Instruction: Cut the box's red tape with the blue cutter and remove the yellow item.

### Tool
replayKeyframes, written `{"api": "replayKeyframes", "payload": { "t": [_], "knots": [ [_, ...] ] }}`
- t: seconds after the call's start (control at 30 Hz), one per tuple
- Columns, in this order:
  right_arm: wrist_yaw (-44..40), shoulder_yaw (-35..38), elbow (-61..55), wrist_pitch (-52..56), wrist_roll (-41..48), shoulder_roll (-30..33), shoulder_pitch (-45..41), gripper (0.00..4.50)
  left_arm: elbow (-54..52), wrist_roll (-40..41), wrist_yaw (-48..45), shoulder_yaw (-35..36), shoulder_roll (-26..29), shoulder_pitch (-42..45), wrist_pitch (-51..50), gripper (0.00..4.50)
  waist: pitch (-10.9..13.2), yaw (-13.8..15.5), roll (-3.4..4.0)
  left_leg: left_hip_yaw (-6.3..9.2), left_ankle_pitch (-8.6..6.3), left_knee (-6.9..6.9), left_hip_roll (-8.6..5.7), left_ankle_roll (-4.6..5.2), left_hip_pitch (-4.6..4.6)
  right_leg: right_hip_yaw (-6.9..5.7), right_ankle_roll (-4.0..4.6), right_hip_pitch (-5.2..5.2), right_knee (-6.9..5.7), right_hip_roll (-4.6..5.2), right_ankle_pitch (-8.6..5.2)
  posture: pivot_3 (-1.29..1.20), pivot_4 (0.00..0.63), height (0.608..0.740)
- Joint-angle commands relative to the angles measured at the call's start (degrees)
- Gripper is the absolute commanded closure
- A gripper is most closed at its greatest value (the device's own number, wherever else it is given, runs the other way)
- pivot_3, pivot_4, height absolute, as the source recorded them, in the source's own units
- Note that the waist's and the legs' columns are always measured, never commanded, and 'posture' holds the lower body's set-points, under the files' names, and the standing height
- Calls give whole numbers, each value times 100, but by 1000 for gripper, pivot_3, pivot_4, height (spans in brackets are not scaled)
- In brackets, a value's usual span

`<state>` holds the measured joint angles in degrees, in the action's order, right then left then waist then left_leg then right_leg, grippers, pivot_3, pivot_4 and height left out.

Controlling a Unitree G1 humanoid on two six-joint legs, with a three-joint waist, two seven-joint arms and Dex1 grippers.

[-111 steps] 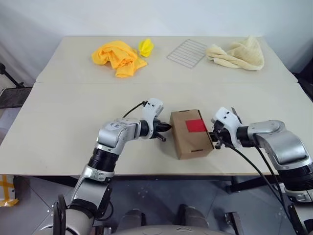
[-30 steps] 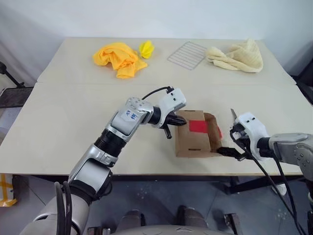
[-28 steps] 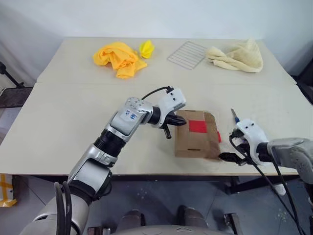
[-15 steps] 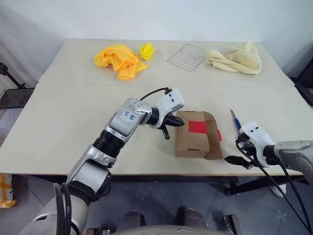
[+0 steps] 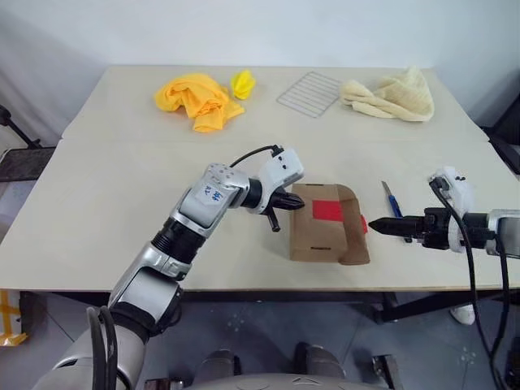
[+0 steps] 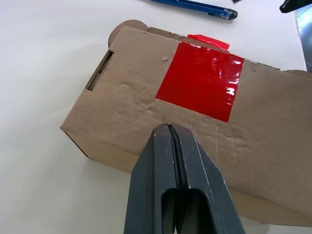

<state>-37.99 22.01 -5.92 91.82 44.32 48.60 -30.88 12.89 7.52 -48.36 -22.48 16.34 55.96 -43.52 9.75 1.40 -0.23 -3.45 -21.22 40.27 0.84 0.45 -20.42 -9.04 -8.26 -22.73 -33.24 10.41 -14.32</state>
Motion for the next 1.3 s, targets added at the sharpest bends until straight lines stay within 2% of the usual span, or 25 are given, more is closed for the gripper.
{"api": "replayKeyframes", "payload": {
  "t": [0.03,0.23,0.73,1.0,1.2,1.3],
  "knots": [
    [-18,54,97,64,142,-26,-72,33,-102,-99,-94,-192,99,-243,-271,4500,0,4,0,0,0,-1,0,0,0,0,0,0,0,0,0,0,150,740],
    [-292,-548,1067,-357,-47,-227,-253,33,-474,-46,-104,-204,152,-377,-526,4500,-1,-7,2,-4,0,-3,-1,0,2,1,0,0,0,0,0,0,150,740],
    [-1289,-1484,2251,-1021,-101,-540,-373,33,-1450,117,-42,-165,469,-725,-1208,4500,-1,-59,4,-8,1,-9,1,-3,11,6,0,2,0,-4,0,0,150,740],
    [-1908,-2074,2839,-1530,-394,-822,-789,33,-1490,139,-34,-205,478,-715,-1238,4500,-1,-170,4,-8,2,-12,5,-5,26,7,0,15,-1,-6,0,0,150,740],
    [-2298,-2339,2907,-1591,-552,-872,-889,33,-1451,131,-47,-211,475,-692,-1202,4500,-2,-212,5,-9,4,-12,8,-11,30,10,1,15,-8,-8,-1,0,150,740],
    [-2433,-2707,2958,-1682,-782,-973,-879,33,-1366,115,-51,-226,426,-656,-1138,4500,-4,-236,5,-9,3,-12,9,-13,31,10,2,15,-8,-9,-1,0,150,740]
  ]
}}
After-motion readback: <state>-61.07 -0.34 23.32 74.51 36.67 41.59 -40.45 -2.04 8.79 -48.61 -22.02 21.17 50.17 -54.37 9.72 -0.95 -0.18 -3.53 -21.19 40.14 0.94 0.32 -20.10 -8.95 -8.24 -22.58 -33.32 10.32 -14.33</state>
